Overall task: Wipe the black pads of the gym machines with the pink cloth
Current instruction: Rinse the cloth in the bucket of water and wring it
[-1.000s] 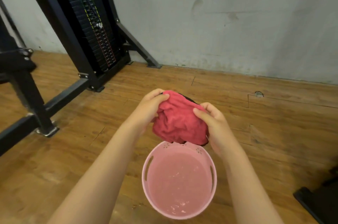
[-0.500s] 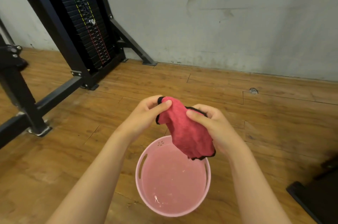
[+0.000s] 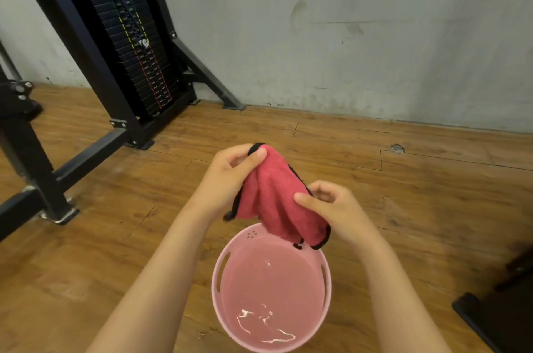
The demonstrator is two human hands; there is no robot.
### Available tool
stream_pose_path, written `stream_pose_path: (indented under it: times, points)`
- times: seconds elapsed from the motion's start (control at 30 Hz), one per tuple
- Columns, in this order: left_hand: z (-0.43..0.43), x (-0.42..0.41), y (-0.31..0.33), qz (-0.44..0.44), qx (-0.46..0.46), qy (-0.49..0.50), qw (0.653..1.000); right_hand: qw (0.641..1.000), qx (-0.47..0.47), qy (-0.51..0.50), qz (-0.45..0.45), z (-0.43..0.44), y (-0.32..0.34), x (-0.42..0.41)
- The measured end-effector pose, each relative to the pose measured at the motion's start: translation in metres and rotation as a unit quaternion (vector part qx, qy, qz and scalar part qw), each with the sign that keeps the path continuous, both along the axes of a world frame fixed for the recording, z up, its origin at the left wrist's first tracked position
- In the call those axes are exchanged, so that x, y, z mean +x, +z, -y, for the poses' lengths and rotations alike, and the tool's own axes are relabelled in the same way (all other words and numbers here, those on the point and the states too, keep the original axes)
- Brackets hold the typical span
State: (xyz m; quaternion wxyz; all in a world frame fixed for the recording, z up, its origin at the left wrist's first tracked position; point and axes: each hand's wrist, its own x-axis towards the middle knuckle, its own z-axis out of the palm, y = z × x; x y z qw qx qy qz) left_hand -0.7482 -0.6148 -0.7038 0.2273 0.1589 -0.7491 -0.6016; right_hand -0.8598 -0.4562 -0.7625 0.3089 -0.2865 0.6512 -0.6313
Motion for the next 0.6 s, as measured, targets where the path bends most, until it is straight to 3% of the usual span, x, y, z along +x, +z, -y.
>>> stream_pose_path:
  times: [0.17,0.6]
  points:
    - [0.002,-0.002,-0.008,-0.016,0.06,0.019,0.998,0.998,0.052,0.026,0.018,-0.006,-0.019,-0.002]
    - [0.014,0.0,-0.019,0.011,0.087,-0.039,0.995,0.966,-0.088,-0.017,0.244,-0.009,-0.032,-0.005]
